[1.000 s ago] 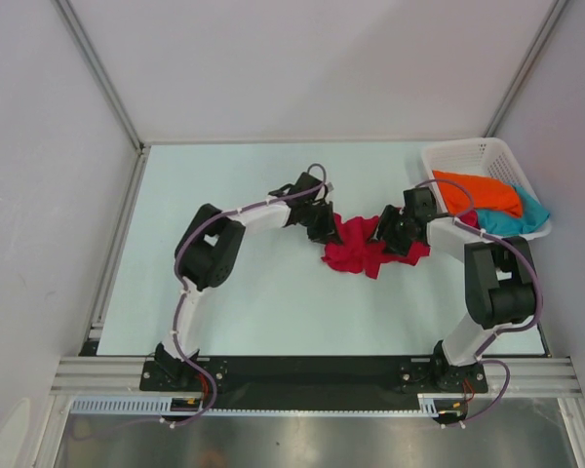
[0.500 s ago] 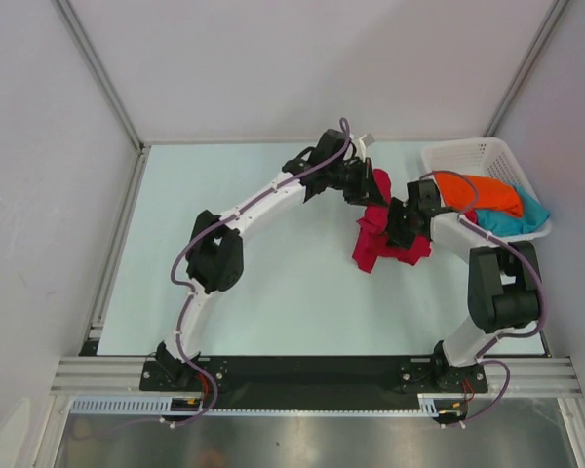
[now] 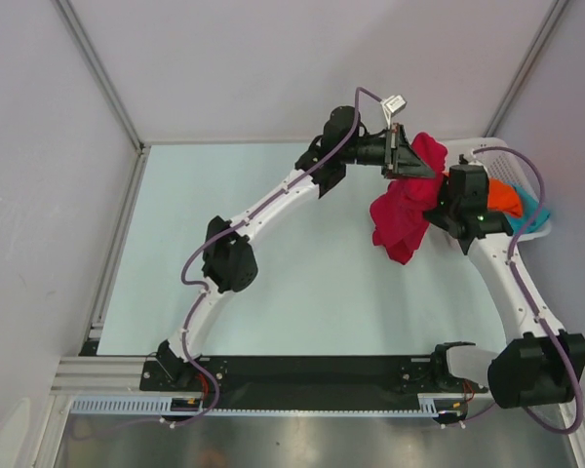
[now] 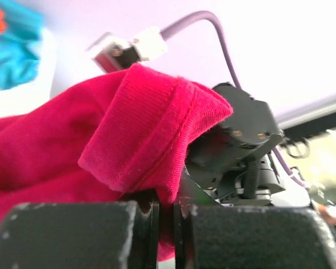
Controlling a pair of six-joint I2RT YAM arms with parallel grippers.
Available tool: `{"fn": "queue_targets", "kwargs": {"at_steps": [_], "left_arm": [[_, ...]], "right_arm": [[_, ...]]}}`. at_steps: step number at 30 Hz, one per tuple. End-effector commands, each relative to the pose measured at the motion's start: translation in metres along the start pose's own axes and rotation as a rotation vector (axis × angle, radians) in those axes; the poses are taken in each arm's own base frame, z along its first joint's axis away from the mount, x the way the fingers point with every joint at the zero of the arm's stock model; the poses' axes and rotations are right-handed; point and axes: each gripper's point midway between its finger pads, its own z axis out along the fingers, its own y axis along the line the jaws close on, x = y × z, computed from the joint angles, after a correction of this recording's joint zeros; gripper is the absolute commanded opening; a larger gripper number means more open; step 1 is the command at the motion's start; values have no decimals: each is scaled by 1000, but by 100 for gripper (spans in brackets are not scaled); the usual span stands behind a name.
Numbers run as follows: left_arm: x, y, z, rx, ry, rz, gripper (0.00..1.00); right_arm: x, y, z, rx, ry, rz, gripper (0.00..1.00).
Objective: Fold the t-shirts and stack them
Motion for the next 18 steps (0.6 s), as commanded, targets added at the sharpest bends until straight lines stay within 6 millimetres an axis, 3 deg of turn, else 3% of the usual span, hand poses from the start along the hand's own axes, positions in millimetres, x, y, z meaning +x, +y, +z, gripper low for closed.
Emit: {"fn": "queue_targets", "kwargs": {"at_steps": [1,6,10,18], "left_arm": [[5,-52,12,206,34,-1,0],[26,-55,29,294,89,3,0],[37,-63,27,337,123,28,0],[33,-126,1,418,90,211,0]], "right_arm": [[-31,-12,-32,63,-110,-19,65],[-44,-26,-48,97,-164,1,64],[-43,-26,-52,92,-164,13,63],[-42,-16,-64,43,-159,7,64]]}}
